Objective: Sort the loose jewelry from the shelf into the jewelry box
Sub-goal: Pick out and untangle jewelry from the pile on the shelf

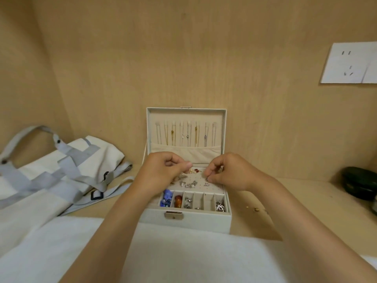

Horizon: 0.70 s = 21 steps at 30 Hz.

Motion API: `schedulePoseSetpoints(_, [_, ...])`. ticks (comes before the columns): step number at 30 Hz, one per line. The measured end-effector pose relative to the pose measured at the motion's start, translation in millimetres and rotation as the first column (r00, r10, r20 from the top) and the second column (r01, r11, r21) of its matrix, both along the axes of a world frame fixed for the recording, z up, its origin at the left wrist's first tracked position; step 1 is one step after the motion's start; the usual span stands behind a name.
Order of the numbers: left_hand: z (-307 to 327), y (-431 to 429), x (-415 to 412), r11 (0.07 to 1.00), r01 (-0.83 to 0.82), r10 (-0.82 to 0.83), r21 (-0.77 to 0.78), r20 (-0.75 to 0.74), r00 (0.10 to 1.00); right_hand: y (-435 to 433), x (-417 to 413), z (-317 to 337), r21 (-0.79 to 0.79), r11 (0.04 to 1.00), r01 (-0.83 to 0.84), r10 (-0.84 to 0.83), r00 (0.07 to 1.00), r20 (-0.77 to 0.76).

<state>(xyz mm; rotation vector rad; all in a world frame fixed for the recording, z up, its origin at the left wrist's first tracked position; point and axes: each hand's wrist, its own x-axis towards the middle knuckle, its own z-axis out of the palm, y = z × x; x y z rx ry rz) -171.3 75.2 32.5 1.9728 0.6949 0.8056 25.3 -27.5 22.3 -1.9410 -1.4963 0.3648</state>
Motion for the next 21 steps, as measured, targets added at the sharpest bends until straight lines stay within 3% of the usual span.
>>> schedulePoseSetpoints(5, [5.1, -5.0, 3.6, 0.969, 0.006, 0.02, -0.248, 0.104, 0.994, -4.7, -0.3, 2.0, 0.074, 0.997, -0.003, 0.0, 0.999, 0.034])
schedulePoseSetpoints(9, [5.9, -6.3, 5.0, 0.893, 0.125, -0.064, -0.432, 0.152, 0.986, -5.5, -21.8, 17.5, 0.312, 0.95, -0.008, 0.063, 0.984, -0.166])
schedulePoseSetpoints(16, [1.4, -4.5, 4.9, 0.892, 0.139, -0.081, -0.429, 0.15, 0.985, -0.1, -46.2, 20.4, 0.384, 0.923, -0.015, 0.153, 0.931, -0.332])
schedulePoseSetpoints(21, [2.3, -4.5, 8.3, 0.909, 0.116, -0.073, -0.4, 0.122, 0.99, 0.9, -44.7, 19.6, 0.402, 0.915, 0.002, 0.145, 0.931, -0.335])
